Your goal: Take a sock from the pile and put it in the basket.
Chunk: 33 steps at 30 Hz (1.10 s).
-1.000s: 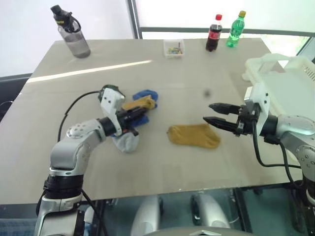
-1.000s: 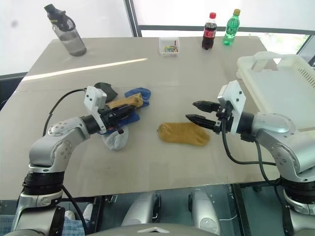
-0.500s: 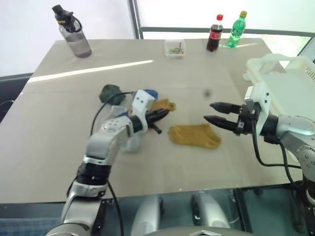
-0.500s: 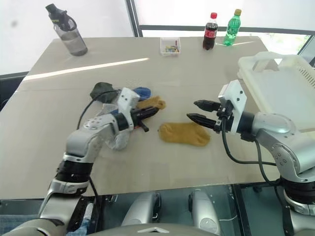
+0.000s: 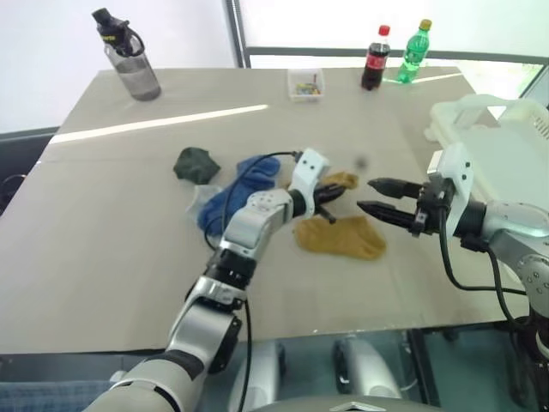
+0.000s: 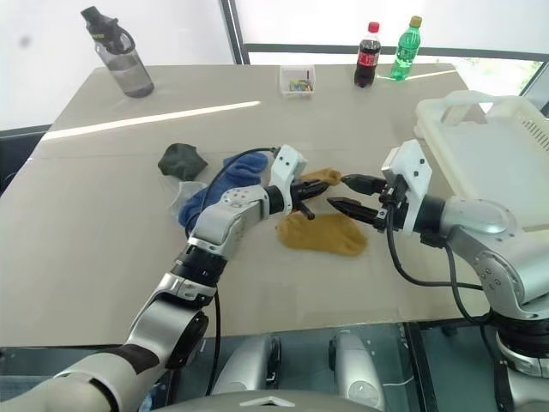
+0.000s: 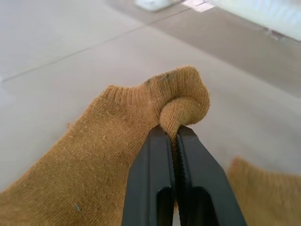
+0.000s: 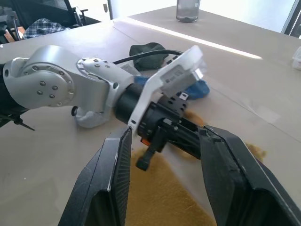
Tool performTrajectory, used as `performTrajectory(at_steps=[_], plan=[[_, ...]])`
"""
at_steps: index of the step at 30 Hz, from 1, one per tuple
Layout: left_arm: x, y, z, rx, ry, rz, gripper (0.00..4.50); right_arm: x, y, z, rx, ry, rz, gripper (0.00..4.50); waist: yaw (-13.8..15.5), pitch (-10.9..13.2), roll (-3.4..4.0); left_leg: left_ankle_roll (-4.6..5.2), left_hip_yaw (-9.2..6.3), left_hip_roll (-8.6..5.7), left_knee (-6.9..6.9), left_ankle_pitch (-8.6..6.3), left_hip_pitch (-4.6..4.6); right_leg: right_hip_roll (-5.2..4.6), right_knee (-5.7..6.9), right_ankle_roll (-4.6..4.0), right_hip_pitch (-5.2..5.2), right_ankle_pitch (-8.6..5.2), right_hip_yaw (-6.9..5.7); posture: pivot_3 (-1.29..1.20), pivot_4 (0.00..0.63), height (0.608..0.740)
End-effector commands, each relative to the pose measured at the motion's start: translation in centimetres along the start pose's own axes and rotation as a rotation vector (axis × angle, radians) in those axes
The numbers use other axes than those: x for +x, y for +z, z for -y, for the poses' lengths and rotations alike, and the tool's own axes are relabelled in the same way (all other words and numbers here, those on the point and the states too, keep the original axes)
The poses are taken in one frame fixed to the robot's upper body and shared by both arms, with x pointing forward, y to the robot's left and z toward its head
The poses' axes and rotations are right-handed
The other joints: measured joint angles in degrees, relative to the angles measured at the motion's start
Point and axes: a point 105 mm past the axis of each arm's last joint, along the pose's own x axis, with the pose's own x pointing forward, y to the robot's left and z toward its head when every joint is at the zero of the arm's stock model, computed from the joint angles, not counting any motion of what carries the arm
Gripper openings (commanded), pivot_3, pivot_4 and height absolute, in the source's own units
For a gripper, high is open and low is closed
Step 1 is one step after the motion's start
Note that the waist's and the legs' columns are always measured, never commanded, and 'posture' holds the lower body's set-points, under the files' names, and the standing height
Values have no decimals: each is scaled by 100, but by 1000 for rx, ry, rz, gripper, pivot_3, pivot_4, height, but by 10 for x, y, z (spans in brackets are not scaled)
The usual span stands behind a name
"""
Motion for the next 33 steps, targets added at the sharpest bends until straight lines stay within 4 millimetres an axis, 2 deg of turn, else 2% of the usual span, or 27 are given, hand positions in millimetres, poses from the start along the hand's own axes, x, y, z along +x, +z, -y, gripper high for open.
performTrajectory(at_steps=[1, 5, 6, 7, 11, 16, 19, 25, 29, 33], plan=[[15, 12, 12, 18, -41, 36, 55, -7, 5, 7, -48, -58, -11, 2304, 1, 0, 0, 0, -1, 0, 0, 0, -1, 0, -1, 0, 0, 0, -1, 0, 150, 740], [23, 8, 21, 0, -66, 33, 55, -11, 0, 18, -52, -115, -48, 2304, -3, 0, 0, 0, -1, 0, -1, 0, -1, 0, -1, 0, -1, 0, -1, 0, 150, 740], [23, 8, 21, -2, -64, 32, 672, -11, -2, 20, -52, -129, -55, 2304, -11, 0, 0, 0, -2, 0, -1, 0, -1, 0, -1, 0, -1, 0, -1, 0, 150, 740], [23, 8, 21, -11, -58, 35, 895, -12, -3, 23, -50, -144, -62, 2304, -13, 0, 0, 0, -1, 0, -1, 0, 0, 0, -1, 0, -1, 0, -1, 0, 150, 740], [18, 10, 20, -38, -54, 50, 2680, -13, -6, 26, -42, -172, -71, 2304, -13, 0, 0, 0, -2, 0, -1, 0, 1, 1, 1, 0, -1, 0, -1, 0, 150, 740], [1, 26, 18, -83, -55, 99, 2680, -14, -16, 32, -22, -207, -91, 2304, -14, 0, 0, 0, -2, 1, -1, 0, -1, 0, 1, 1, -1, 0, 0, 0, 150, 740], [-14, 37, 6, -126, -7, 129, 2680, -14, -26, 40, 3, -250, -114, 2304, -15, 0, 0, 0, -3, 1, -1, 0, 1, 0, 2, 1, -1, 0, 0, 0, 150, 740], [-53, 14, -38, -154, 164, 40, 2680, -7, -55, 68, 103, -382, -165, 2304, -57, -1, 2, 0, 4, 4, -1, 0, 13, 5, 13, 0, 0, 0, 6, 0, 150, 740], [-70, -1, -52, -180, 209, -18, 2680, 2, -71, 80, 181, -442, -180, 2304, -26, -1, 3, -1, 3, 5, -1, 1, 10, 5, 20, 0, -4, 0, 6, 0, 150, 740], [-77, -14, -59, -213, 232, -47, 2680, 9, -80, 89, 245, -474, -161, 2304, -1, -1, 3, -1, 2, 0, 0, 1, 7, -1, 16, 0, -2, 0, 3, 0, 150, 740]])
